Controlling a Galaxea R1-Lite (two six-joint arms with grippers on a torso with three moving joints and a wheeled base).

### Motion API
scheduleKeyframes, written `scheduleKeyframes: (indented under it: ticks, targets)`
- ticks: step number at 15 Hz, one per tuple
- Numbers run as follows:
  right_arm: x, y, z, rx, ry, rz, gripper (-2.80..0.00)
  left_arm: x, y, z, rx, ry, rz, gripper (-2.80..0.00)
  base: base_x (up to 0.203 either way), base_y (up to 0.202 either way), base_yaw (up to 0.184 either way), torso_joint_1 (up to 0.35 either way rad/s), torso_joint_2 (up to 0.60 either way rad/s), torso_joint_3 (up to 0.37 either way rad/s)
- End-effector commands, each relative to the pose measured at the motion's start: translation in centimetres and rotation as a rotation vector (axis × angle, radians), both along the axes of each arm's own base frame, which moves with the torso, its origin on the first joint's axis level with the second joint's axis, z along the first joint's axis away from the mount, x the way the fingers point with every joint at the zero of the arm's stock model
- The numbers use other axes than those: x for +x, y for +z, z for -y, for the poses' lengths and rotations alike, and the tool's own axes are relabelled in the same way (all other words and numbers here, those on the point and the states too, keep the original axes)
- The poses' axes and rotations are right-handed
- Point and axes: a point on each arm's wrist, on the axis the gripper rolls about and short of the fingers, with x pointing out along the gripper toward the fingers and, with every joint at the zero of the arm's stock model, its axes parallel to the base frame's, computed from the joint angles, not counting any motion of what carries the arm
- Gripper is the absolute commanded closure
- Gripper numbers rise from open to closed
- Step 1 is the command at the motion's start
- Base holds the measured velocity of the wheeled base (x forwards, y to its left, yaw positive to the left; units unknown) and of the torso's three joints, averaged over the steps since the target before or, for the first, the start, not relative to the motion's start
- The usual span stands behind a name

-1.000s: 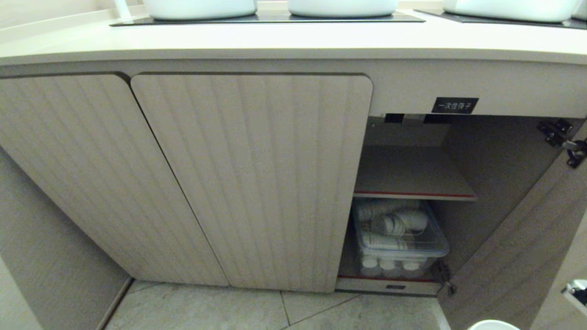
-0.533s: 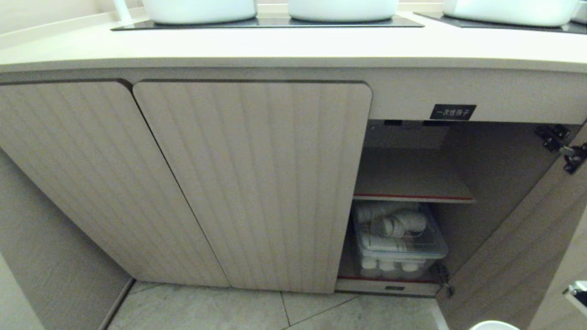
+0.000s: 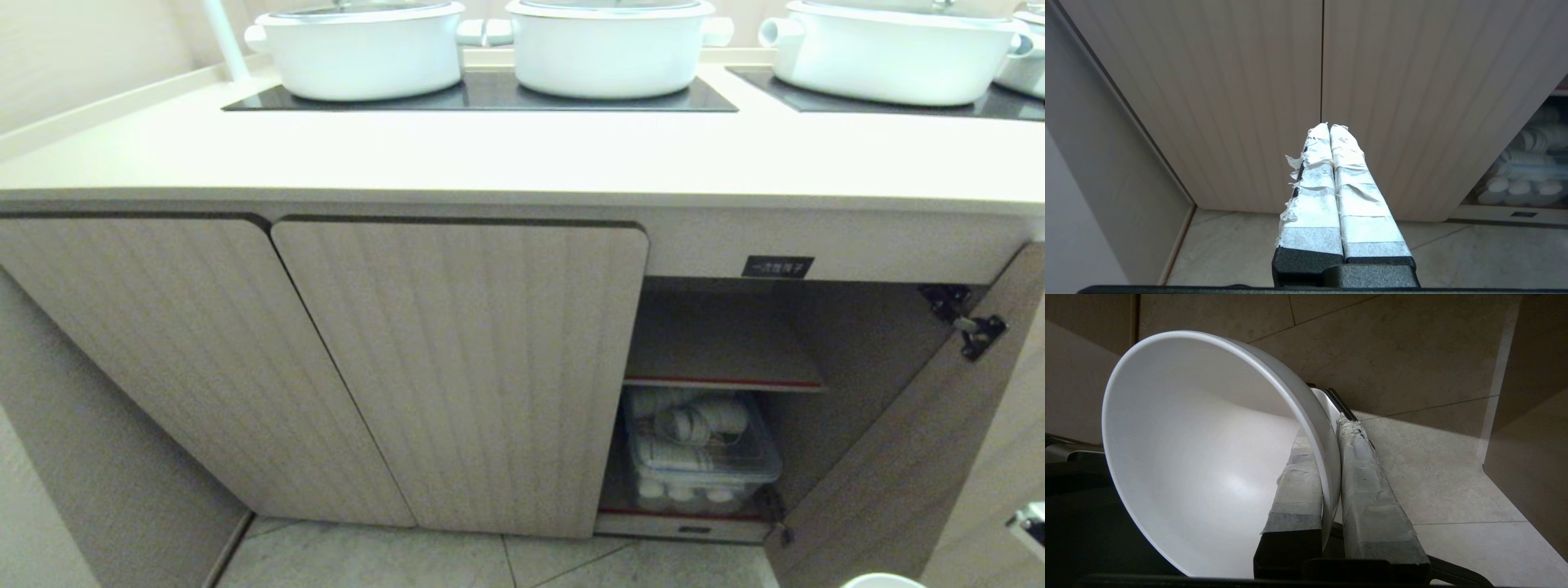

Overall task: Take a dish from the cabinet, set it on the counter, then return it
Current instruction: Place it on the table

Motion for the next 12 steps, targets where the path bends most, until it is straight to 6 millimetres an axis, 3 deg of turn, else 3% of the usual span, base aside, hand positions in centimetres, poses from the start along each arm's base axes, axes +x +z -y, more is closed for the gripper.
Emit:
scheduleKeyframes:
  ticks: [1, 12]
  targets:
    - [-0.05, 0.01, 0.0, 0.002, 0.001, 0.003, 0.0, 0.0, 0.0, 0.0, 0.0, 0.001, 0.001, 0.0, 0.0, 0.0, 0.0, 0.188, -0.48, -0.304]
    - [-0.14, 0.07, 0.01, 0.003, 0.001, 0.011, 0.0, 0.0, -0.01, 0.0, 0.0, 0.001, 0.0, 0.0, 0.0, 0.0, 0.0, 0.215, -0.5, -0.294]
